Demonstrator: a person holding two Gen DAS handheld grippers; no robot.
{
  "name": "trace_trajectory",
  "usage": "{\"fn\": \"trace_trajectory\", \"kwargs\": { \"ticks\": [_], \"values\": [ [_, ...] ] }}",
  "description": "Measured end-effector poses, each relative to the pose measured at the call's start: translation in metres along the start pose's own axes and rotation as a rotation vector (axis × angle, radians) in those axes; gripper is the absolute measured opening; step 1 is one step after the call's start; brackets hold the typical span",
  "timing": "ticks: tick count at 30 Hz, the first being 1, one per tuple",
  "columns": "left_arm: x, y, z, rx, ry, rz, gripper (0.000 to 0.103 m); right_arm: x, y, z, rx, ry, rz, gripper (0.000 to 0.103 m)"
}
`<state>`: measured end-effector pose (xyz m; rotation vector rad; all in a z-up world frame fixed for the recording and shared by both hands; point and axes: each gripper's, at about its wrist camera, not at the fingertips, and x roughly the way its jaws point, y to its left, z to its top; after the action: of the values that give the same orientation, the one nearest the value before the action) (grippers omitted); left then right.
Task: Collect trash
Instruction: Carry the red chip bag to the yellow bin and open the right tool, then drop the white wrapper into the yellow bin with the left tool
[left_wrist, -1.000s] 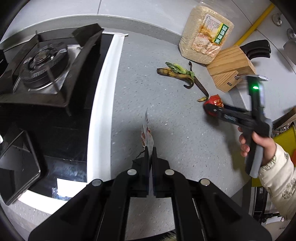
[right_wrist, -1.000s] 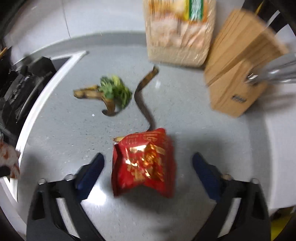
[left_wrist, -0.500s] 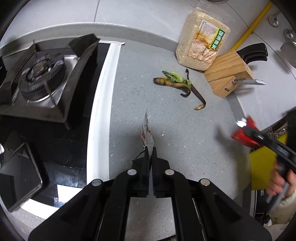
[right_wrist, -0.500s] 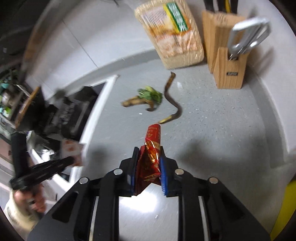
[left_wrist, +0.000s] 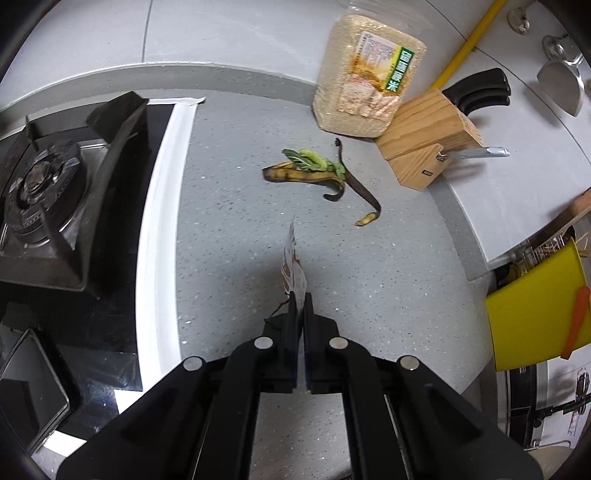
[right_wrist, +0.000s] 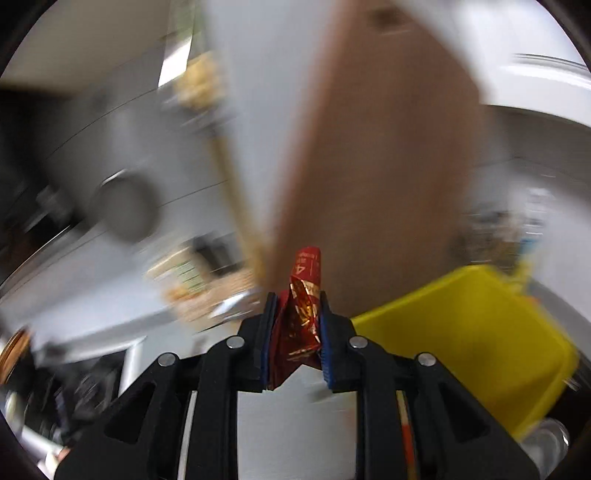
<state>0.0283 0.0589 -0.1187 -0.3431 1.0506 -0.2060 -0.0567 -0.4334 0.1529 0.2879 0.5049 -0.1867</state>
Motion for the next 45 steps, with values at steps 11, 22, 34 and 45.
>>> {"fn": "trace_trajectory", "kwargs": {
  "ticks": [11,22,34,45],
  "values": [
    [0.0,-0.01,0.007,0.04,-0.008,-0.003,0.004,0.037,-0.057,-0.035,0.077,0.311,-0.337,0.021],
    [-0.025,-0.084,0.027,0.261,-0.076,-0.108,0.004,0.013,-0.074,-0.024,0.114,0.228,-0.363,0.094],
    [-0.078,-0.327,0.033,0.831,-0.189,-0.555,0.004,-0.069,-0.128,-0.042,0.352,-0.076,-0.346,0.094],
    [-0.024,-0.474,-0.007,1.062,-0.001,-0.718,0.004,-0.114,-0.141,-0.071,0.427,-0.129,-0.42,0.094]
  ]
}}
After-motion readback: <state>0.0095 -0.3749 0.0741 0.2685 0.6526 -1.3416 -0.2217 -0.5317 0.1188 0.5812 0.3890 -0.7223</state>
